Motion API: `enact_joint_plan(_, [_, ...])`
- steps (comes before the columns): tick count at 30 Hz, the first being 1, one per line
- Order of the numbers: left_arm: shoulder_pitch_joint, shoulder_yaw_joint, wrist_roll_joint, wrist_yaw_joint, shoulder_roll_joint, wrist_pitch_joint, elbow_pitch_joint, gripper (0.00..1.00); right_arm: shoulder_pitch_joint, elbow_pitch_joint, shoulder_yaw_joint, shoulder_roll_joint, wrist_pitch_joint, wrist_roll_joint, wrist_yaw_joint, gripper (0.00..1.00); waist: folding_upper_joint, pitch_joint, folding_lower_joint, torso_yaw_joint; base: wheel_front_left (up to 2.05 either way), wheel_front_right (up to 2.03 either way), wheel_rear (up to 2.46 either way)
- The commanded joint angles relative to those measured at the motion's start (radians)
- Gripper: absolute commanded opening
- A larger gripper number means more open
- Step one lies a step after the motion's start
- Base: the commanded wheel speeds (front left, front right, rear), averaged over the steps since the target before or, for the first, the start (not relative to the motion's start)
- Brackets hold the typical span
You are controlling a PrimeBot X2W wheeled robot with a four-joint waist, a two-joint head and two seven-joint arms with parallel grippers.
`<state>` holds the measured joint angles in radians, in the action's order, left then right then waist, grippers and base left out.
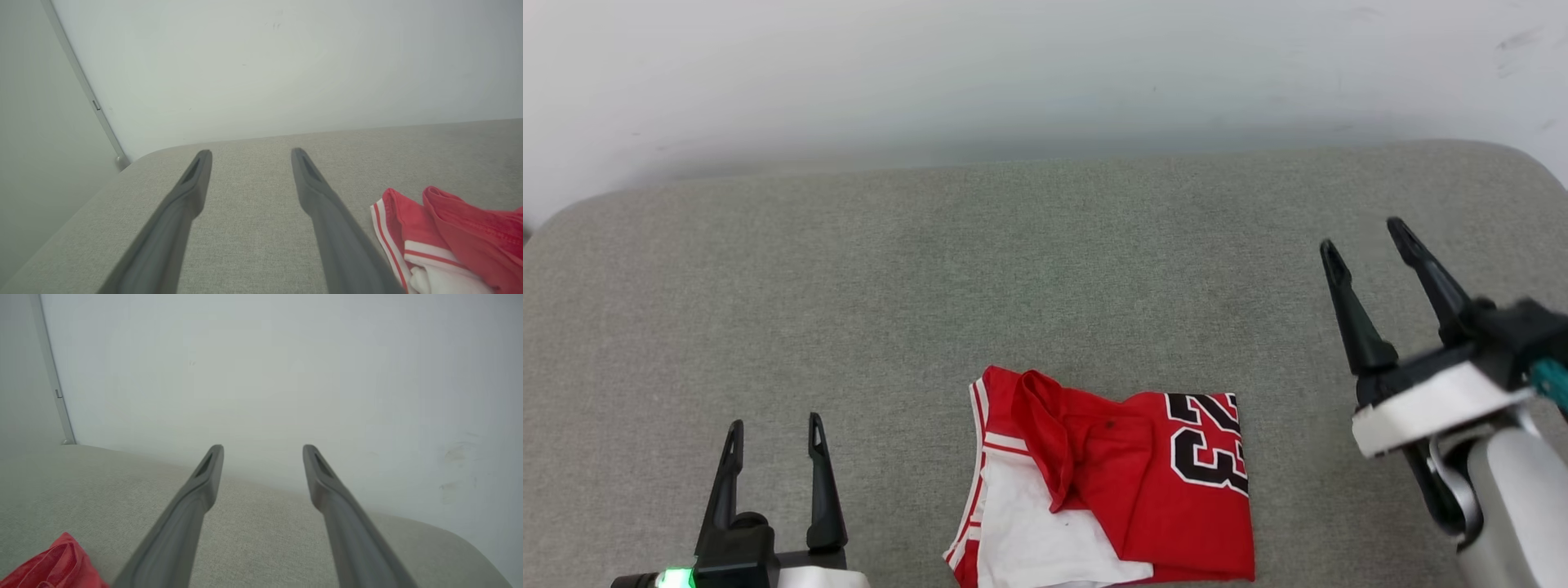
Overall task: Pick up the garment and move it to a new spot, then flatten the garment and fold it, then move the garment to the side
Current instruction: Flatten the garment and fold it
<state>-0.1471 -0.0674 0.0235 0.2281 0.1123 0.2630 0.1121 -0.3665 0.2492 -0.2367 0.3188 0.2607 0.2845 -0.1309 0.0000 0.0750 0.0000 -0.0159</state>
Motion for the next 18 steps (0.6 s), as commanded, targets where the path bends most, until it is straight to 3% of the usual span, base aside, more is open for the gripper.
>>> enact_joint_plan(1, [-0.011, 0.004, 0.000, -0.006, -0.004, 0.002, 0.003, 1.00, 0.045, -0.036, 0.033, -0.027, 0.005, -0.020, 0.001, 1.00, 0.0000, -0.002, 0.0000, -0.001, 0.00, 0.00, 0.00])
enact_joint_plan(7, [-0.023, 0.018, -0.004, -0.016, -0.007, 0.002, 0.000, 1.00, 0.232, -0.156, 0.148, -0.127, 0.004, -0.085, 0.000, 1.00, 0.0000, -0.013, 0.0000, 0.000, 0.00, 0.00, 0.00])
enact_joint_plan(18, [-0.042, 0.036, -0.006, -0.039, -0.013, 0.002, -0.004, 1.00, 0.412, -0.217, 0.178, -0.225, 0.004, -0.117, 0.000, 1.00, 0.0000, -0.025, 0.0000, -0.001, 0.00, 0.00, 0.00])
